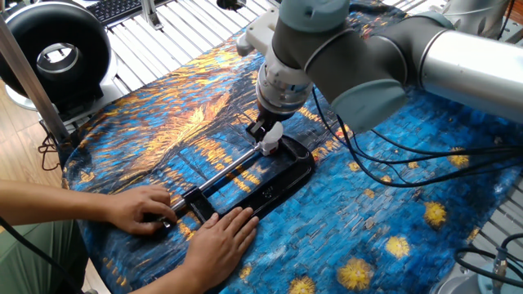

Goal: Install the light bulb by rotating it

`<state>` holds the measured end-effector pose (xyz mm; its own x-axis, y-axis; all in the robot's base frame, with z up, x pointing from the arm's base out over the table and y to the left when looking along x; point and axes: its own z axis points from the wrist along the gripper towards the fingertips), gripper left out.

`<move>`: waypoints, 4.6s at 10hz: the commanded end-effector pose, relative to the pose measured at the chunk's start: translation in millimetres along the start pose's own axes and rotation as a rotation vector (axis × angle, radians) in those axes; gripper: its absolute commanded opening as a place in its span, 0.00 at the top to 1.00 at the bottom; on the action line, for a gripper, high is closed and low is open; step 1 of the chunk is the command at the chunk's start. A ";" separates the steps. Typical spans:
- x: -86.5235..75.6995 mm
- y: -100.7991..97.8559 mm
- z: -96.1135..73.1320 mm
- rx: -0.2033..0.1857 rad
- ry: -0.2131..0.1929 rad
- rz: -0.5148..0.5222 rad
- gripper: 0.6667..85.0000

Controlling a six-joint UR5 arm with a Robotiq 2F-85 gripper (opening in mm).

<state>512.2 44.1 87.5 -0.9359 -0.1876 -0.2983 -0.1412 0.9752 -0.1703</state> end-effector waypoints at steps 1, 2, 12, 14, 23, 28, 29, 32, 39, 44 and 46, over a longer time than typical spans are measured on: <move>-3.6 -5.9 0.2 0.015 -0.012 -0.017 0.41; -4.9 -7.7 -0.2 0.020 -0.013 -0.023 0.42; -18.1 -5.8 -1.3 -0.009 0.023 -0.039 1.00; -19.6 -11.8 -1.0 -0.013 0.038 -0.082 1.00; -18.3 -16.9 -1.6 -0.068 0.180 -0.168 1.00; -19.4 -16.2 2.8 -0.119 0.220 -0.258 1.00; -17.7 -17.3 3.8 -0.126 0.228 -0.279 1.00; -18.8 -19.1 2.0 -0.136 0.269 -0.324 1.00; -20.6 -15.5 10.4 -0.170 0.264 -0.374 1.00; -20.4 -14.7 6.3 -0.167 0.270 -0.381 1.00; -18.5 -9.8 6.4 -0.187 0.274 -0.409 0.81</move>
<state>534.2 32.1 88.0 -0.8477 -0.5300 0.0206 -0.5302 0.8456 -0.0624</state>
